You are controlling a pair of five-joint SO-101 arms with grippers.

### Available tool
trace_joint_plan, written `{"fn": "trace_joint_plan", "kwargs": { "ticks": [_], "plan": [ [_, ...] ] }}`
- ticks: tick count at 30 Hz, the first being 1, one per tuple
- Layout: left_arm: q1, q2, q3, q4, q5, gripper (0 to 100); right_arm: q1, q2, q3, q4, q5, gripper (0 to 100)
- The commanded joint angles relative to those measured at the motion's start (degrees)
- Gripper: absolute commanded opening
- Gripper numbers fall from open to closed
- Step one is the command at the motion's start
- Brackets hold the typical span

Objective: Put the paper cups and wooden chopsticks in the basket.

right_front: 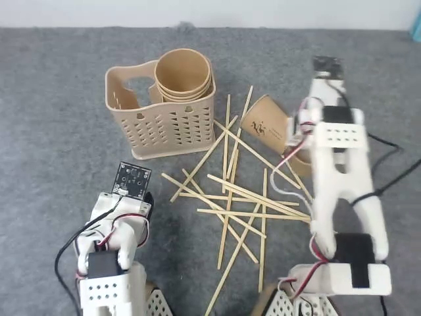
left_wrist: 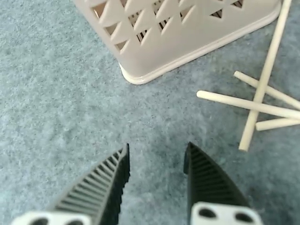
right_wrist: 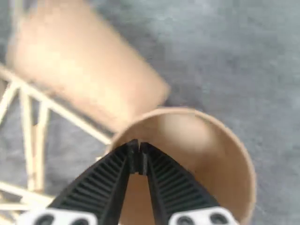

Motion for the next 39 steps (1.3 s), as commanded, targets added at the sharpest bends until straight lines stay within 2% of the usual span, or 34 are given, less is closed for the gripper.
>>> {"fn": "trace_joint_plan", "kwargs": {
  "ticks": [1, 8, 13, 15, 21, 23, 25, 28, 29, 34, 39],
  "plan": [
    [-0.4, -1.1, -0.3, -1.1, -0.6, 18, -3.8, -4.3, -4.0, 2.3, -0.5, 1.3],
    [-0.4, -1.1, -0.3, -1.1, -0.6, 18, -3.5, -11.0, -7.1, 7.2, -0.1, 3.2],
    [-0.4, -1.1, -0.3, -1.1, -0.6, 18, -1.8, -21.1, -8.2, 10.8, 4.0, 19.7],
    [-0.4, -1.1, -0.3, -1.0, -0.6, 18, -0.9, -23.7, -6.9, 10.9, 4.2, 22.7],
    [-0.5, -1.1, -0.3, -0.9, -0.6, 18, -1.6, -25.4, -0.4, 10.5, 4.2, 20.4],
    [-0.5, -1.1, -0.3, -0.8, -0.6, 18, -3.8, -25.5, 1.9, 10.4, 4.4, 19.8],
    [-0.5, -1.1, -0.3, -0.8, -0.6, 18, -7.9, -25.5, 4.3, 10.9, 8.6, 20.2],
    [-0.5, -1.1, -0.3, -0.5, -0.5, 18, -16.0, -25.6, 8.1, 12.1, 19.2, 20.1],
    [-0.5, -1.1, -0.3, -0.2, -0.6, 18, -17.4, -25.6, 9.1, 11.9, 20.0, 20.2],
    [-0.5, -1.1, -0.3, -0.1, -0.6, 18, -17.3, -25.0, 11.8, 6.3, 19.4, 20.3],
    [-0.5, -1.1, -0.3, -0.1, -0.6, 18, -14.6, -24.9, 17.7, -0.4, 23.5, 20.3]
  ]
}}
